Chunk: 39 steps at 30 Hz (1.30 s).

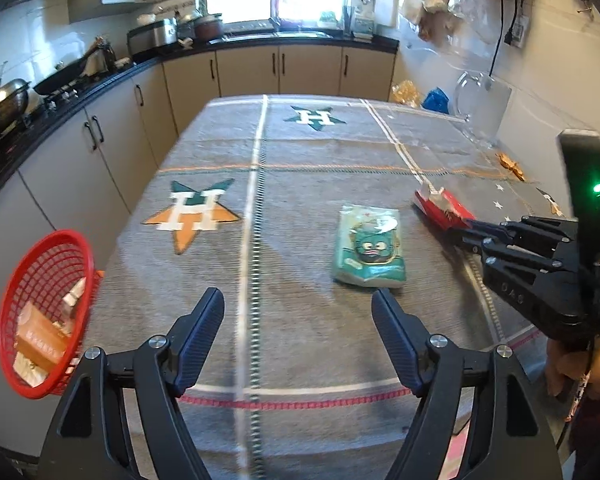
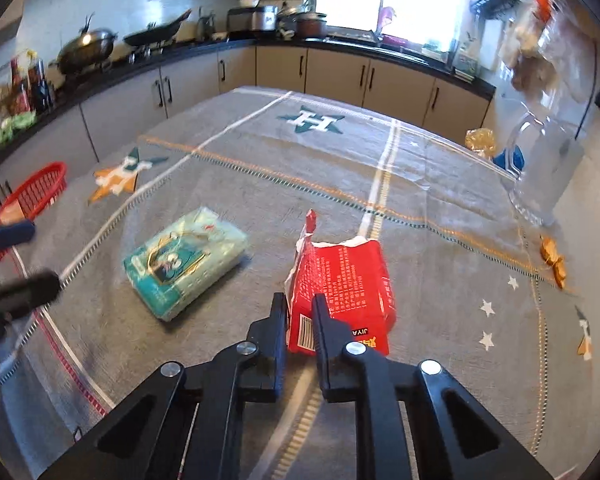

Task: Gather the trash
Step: 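Grasp the red snack bag with the right tool while the left tool grasps the teal wipe pack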

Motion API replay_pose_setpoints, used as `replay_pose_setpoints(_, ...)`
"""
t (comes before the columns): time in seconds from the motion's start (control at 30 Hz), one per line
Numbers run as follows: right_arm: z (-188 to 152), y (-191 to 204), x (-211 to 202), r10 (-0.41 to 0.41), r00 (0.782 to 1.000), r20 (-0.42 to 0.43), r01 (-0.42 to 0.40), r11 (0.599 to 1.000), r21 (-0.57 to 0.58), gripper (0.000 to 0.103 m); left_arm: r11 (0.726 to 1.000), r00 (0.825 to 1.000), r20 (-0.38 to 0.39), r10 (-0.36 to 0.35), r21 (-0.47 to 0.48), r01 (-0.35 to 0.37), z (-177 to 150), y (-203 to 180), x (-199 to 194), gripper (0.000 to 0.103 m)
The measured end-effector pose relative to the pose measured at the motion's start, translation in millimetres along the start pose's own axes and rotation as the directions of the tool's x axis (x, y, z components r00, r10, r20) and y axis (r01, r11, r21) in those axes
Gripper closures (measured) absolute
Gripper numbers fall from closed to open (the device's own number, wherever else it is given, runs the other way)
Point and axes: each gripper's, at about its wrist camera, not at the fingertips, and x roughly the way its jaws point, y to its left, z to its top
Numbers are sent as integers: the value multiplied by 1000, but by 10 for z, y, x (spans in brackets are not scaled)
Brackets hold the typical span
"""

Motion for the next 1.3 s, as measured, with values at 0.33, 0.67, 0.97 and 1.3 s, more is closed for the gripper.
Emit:
replay_pose_setpoints(0.33, 62, -440, -428, 169, 966, 194, -209, 956, 206, 94, 999, 995, -93, 19, 32, -16, 188, -377, 458, 24)
replay_pose_setpoints(0.67, 70, -457, -526, 241, 944, 226, -293, 928, 230, 94, 996, 991, -110, 74, 56, -68, 240, -526, 763, 27)
replay_pose_setpoints(0.97, 27, -363, -266, 271, 959, 85, -283, 936, 209, 91, 997, 994, -80, 72, 24, -70, 216, -380, 742, 51)
replay_pose_setpoints(1.3, -25, -250, -198, 254, 965, 66, -261, 952, 157, 95, 997, 997, -7, 78, 23, -78, 175, -350, 646, 62)
